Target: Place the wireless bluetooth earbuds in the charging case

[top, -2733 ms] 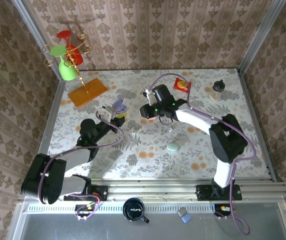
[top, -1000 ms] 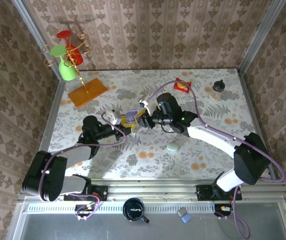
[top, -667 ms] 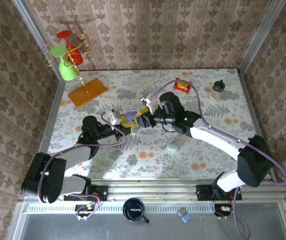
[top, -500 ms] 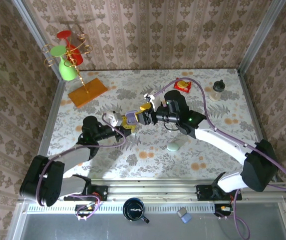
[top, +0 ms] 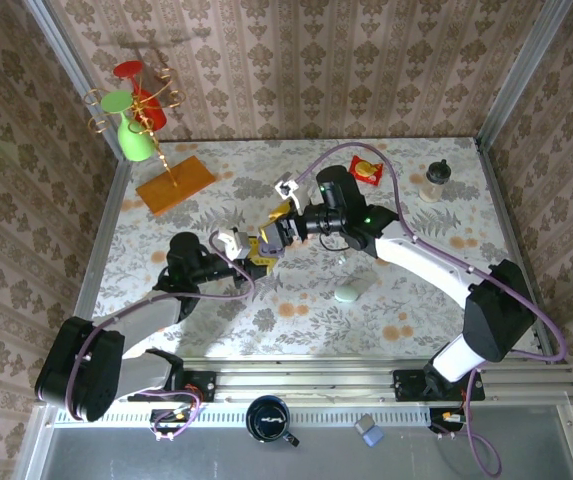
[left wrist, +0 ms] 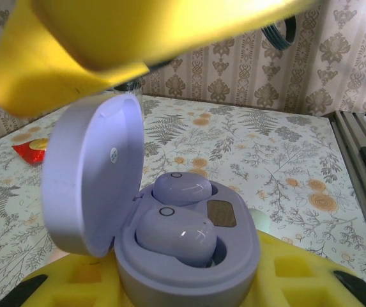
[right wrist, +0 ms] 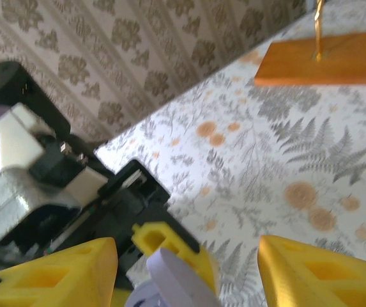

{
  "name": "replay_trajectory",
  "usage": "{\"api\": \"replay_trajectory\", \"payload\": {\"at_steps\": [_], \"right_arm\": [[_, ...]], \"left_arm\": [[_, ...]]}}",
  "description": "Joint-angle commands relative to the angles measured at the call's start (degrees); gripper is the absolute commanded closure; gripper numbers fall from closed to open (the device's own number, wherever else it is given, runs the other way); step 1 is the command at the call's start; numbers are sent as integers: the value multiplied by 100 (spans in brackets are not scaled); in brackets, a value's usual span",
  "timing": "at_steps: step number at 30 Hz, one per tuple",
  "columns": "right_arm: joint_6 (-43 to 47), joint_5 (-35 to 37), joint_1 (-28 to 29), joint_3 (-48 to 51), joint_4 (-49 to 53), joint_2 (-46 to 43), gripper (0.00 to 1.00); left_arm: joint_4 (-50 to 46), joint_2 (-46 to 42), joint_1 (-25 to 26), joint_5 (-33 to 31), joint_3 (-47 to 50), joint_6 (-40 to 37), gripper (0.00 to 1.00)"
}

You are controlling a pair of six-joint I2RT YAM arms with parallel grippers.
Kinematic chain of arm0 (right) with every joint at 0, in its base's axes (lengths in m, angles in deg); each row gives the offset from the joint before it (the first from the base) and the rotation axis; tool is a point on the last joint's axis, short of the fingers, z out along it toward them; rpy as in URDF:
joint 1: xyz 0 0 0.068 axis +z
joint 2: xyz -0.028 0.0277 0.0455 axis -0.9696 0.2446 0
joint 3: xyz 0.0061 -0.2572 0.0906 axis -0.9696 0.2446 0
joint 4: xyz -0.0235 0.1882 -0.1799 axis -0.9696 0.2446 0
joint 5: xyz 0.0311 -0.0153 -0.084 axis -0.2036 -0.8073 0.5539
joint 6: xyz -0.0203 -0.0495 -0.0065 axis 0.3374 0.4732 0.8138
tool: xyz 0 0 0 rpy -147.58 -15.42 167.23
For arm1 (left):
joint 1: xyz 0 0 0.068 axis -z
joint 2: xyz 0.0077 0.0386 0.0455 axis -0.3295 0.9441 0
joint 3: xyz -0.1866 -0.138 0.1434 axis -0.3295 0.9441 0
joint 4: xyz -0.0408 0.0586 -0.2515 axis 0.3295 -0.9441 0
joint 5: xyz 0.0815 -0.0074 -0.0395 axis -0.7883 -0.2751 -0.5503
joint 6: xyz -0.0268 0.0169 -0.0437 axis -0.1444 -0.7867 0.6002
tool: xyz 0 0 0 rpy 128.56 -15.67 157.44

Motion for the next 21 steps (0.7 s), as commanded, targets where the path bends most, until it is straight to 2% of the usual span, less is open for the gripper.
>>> {"api": "replay_trajectory", "payload": {"at_steps": [1,8,12,17,21], "right_arm": [[193,-490,-10,-47,327,-87,40],[181,-361,-14,260,292,-418,41],[-250,-90,-81,562,-83,-688,41],[-1904,327,-409,1203,-1007,-1214,39],[-3179,27,-647,1221,-757,-1177,37]], "left_arm": [[235,-38,28,33,-153,192,78],[408,22,29,-81,-162,338,79],[737,74,27,-368,-119,570,78],[1611,281,94,-686,-87,1064,78],[2482,531,98,-879,-65,1339,79]]}}
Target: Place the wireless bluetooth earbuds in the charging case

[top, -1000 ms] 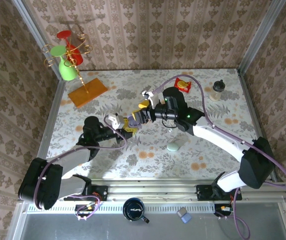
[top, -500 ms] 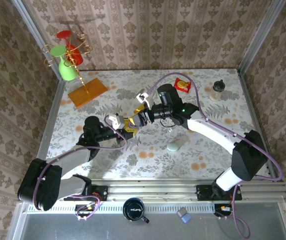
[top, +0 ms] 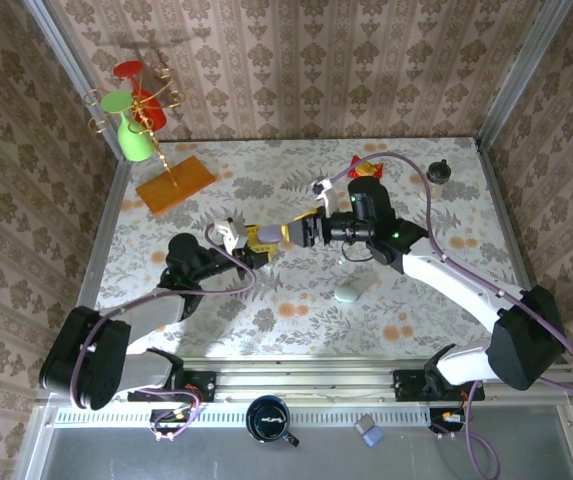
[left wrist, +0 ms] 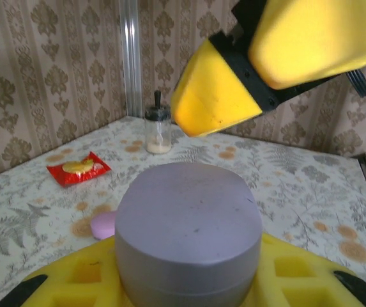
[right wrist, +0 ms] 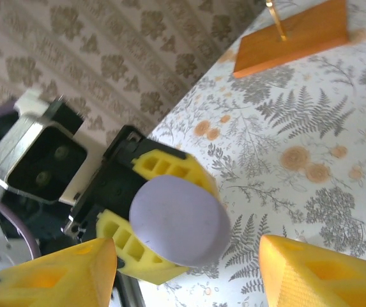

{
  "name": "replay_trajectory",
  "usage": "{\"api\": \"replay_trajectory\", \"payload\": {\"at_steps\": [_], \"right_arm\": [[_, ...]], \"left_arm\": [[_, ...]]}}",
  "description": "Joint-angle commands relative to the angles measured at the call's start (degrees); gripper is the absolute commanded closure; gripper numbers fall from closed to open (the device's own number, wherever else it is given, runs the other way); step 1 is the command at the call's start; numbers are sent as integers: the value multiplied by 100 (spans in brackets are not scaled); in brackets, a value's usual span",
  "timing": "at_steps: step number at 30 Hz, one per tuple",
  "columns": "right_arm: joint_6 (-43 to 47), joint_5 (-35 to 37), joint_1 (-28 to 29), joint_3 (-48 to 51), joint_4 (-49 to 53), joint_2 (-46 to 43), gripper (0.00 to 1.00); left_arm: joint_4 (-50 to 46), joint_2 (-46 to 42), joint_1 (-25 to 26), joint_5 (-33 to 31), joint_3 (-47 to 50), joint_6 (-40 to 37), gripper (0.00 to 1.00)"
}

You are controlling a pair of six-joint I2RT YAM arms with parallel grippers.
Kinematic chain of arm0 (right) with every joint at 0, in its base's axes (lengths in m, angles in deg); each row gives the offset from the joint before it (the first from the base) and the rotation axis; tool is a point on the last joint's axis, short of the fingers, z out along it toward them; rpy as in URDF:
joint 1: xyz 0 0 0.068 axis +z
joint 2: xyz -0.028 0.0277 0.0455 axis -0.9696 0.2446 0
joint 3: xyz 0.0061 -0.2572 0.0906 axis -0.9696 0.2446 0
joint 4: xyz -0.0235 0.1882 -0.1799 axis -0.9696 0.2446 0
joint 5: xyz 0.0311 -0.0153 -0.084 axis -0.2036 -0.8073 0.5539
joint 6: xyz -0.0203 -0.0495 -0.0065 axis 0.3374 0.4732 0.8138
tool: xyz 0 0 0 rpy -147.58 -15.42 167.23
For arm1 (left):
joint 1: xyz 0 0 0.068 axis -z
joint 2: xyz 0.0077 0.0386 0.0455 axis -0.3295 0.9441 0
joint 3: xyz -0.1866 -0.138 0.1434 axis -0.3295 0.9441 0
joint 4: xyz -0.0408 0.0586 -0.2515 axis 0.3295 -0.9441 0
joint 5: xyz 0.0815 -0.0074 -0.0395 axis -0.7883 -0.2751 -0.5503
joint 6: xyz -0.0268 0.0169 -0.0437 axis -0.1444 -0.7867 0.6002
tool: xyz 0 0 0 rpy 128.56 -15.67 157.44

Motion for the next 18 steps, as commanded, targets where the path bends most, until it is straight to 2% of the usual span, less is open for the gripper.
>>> {"api": "replay_trajectory", "payload": {"at_steps": [1,2,7,12,18], "right_arm": [[-1644,-260,-147,123,-346,-40,37],[-1984,-434,-163,192,-506,8,37],[-3119,-1014,-180,409,-1392,376,37],[-3547,-1395,-153,418,-2106,653,38],[-4082,-1671,-141,478,-2853,916,57]], "left_arm": [[1212,176,22,-288,-74,450,79],[1350,234,192,-327,-96,501,79],[1383,331,302,-342,-256,404,79],[1376,411,346,-363,-294,358,79],[1172,401,364,-398,-315,165,79]]}}
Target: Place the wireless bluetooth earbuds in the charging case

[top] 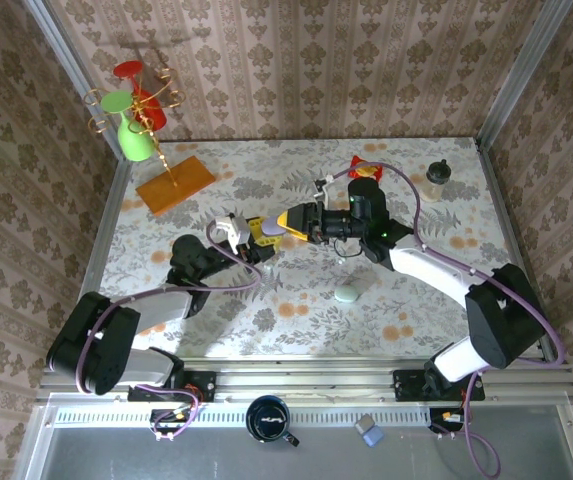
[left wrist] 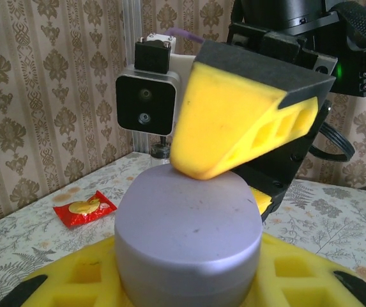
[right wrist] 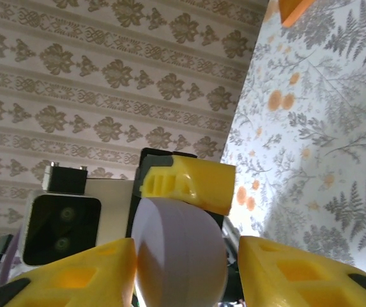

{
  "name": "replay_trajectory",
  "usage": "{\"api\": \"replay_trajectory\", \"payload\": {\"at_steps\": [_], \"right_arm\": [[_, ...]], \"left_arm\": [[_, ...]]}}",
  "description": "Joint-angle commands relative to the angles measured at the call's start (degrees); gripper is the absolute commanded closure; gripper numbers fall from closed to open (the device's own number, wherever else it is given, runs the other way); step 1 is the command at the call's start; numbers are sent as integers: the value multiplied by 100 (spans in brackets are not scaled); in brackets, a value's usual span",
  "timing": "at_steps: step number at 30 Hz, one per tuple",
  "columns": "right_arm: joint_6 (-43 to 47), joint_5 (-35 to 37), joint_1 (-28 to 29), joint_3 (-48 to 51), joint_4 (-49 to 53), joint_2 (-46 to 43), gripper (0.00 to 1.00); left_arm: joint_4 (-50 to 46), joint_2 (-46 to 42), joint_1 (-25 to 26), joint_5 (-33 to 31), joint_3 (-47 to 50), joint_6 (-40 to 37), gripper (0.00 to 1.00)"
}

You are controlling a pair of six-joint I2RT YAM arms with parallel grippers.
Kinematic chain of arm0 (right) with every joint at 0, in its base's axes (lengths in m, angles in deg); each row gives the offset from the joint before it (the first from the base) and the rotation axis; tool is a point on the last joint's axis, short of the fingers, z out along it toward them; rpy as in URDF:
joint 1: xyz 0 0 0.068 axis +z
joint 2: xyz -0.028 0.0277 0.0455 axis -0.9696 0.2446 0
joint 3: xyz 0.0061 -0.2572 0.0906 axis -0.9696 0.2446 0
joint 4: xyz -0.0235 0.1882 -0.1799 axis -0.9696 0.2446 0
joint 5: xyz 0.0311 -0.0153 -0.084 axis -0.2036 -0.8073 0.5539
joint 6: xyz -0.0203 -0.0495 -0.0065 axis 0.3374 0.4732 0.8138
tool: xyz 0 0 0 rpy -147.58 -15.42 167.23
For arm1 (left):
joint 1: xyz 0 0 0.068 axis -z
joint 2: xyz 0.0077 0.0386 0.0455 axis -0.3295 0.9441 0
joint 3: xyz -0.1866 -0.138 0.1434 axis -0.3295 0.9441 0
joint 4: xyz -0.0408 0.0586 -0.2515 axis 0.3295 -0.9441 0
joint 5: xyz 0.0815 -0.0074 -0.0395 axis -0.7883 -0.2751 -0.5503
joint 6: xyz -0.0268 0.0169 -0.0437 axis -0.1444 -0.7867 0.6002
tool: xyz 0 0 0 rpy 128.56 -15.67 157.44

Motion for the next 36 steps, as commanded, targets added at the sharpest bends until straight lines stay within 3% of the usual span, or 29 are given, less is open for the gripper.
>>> {"api": "replay_trajectory", "payload": {"at_steps": [1,8,14,21,29,36], "right_arm": [[-602,-409,28,66,-838,142,59],[-507,-296,0,92,-710,61,80],[-191,48,-208,261,-469,-38,86],[-97,449,-809,754,-381,-23,89],[491,1153,-1820,1510,315,-61,90],[1251,2082,-2218,1785,1210,-32,90]], "left_arm": [[32,-41,41,-37,-203,-147,79],[-537,-137,78,-144,-285,-570,77],[-1451,-401,78,-30,-427,-783,30],[-2488,-1039,87,-174,-208,-1421,5],[-3270,-1290,379,-251,-215,-1992,0],[-3502,-1224,604,-297,-224,-2117,0]]}}
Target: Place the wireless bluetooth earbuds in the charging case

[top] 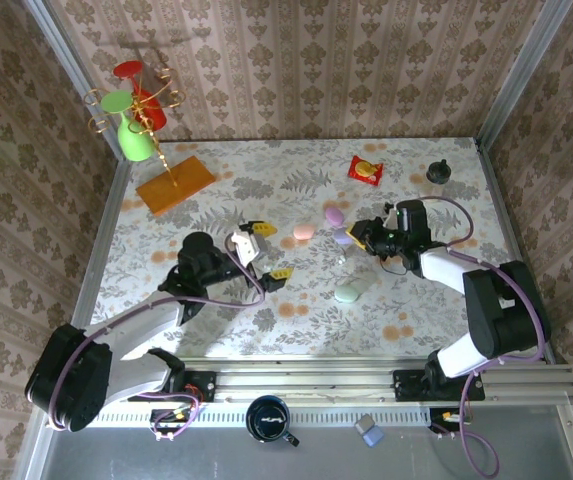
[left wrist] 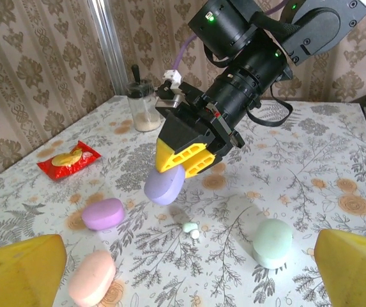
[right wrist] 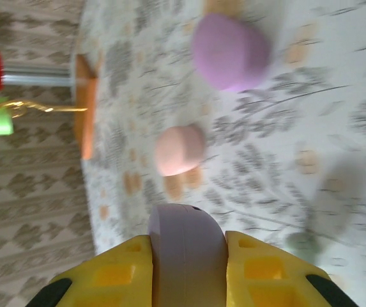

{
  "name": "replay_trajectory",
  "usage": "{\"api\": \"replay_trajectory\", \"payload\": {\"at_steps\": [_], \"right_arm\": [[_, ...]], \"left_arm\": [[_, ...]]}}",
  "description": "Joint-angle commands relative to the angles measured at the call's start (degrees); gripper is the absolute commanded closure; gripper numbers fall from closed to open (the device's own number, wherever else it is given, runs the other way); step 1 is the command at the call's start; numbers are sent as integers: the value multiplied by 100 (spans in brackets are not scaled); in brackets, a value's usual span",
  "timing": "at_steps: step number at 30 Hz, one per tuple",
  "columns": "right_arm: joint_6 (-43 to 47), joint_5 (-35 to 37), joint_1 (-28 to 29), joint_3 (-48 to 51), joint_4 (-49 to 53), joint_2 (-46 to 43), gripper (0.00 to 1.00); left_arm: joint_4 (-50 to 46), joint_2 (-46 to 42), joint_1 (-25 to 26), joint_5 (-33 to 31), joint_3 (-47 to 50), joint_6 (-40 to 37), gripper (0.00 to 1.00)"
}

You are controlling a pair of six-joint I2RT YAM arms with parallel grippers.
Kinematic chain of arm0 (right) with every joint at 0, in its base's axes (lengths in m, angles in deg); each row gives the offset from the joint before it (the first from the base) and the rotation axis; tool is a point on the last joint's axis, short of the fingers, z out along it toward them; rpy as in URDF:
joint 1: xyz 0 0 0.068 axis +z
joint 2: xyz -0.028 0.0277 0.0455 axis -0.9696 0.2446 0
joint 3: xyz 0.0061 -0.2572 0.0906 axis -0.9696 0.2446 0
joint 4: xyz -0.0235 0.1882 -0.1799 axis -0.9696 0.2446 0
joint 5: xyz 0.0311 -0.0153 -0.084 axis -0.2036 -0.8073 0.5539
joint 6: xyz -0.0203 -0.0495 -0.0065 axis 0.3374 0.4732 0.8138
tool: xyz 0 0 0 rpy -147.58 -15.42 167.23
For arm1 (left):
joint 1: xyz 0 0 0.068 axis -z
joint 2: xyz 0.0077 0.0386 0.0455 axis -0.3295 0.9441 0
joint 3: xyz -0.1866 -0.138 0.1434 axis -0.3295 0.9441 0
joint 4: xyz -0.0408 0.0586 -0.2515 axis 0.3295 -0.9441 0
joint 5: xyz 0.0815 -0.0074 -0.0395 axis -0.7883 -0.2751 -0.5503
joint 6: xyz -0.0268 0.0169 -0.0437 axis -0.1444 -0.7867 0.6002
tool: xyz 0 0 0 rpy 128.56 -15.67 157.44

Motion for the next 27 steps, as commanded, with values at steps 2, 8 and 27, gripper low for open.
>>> {"api": "replay_trajectory", "payload": {"at_steps": [2,8,27], "right_arm": [[401,540,-137,131,249,47,90],[218,585,-224,159,-13,534,90],[1069,1524,-744,168,1710,-1041,40]], "left_arm": [[-193,-21,106,-29,38,-275,0],[-287,112,125,227,-49,-399,2],[-347,1748,959,-38,-741,-771,8]]}}
